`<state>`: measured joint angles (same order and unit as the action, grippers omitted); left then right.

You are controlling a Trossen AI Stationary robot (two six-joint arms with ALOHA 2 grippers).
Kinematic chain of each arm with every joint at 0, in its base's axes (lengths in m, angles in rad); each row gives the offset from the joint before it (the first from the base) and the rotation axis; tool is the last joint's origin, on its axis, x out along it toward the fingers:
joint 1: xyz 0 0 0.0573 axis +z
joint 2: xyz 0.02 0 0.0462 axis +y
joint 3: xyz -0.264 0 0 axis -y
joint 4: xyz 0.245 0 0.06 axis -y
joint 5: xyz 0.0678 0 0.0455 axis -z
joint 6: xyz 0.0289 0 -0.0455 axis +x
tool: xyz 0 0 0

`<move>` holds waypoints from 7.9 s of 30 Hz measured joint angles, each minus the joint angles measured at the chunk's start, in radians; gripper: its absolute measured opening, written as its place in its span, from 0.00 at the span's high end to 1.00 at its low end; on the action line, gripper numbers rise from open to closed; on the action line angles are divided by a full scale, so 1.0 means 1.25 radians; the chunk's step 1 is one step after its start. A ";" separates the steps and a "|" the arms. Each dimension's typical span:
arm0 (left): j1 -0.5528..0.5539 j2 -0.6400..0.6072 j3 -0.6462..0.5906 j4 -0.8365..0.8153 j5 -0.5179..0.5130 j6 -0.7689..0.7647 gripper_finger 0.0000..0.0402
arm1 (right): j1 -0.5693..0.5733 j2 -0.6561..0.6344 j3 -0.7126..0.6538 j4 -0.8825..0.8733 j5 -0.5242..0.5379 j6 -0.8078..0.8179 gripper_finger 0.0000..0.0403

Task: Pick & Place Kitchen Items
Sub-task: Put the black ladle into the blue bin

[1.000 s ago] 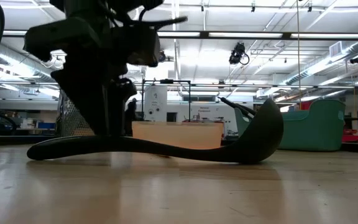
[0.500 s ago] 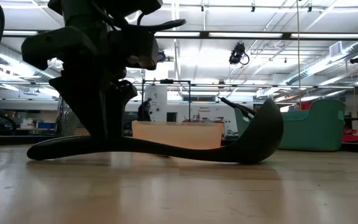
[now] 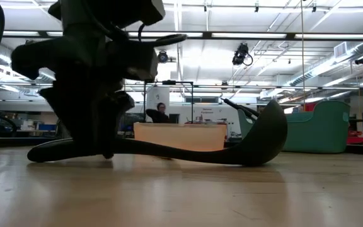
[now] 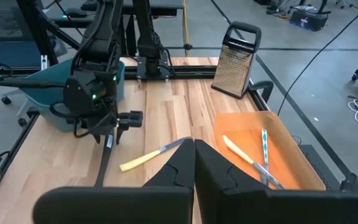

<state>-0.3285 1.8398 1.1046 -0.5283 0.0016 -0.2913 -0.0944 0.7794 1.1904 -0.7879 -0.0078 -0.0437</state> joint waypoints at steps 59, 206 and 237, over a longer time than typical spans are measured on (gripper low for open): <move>-0.002 0.036 0.023 0.003 0.021 -0.014 0.72 | 0.000 0.000 0.000 -0.011 0.001 -0.014 0.99; -0.005 -0.367 0.445 -0.835 -0.118 0.301 0.77 | 0.000 0.000 0.000 0.092 0.021 -0.026 0.99; -0.006 -0.524 0.342 -0.832 -0.082 0.278 0.78 | 0.000 0.003 0.000 0.092 -0.007 -0.035 0.99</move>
<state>-0.3355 1.1849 1.5322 -1.5685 -0.1014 0.0556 -0.0941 0.7836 1.1904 -0.6735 -0.0162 -0.0879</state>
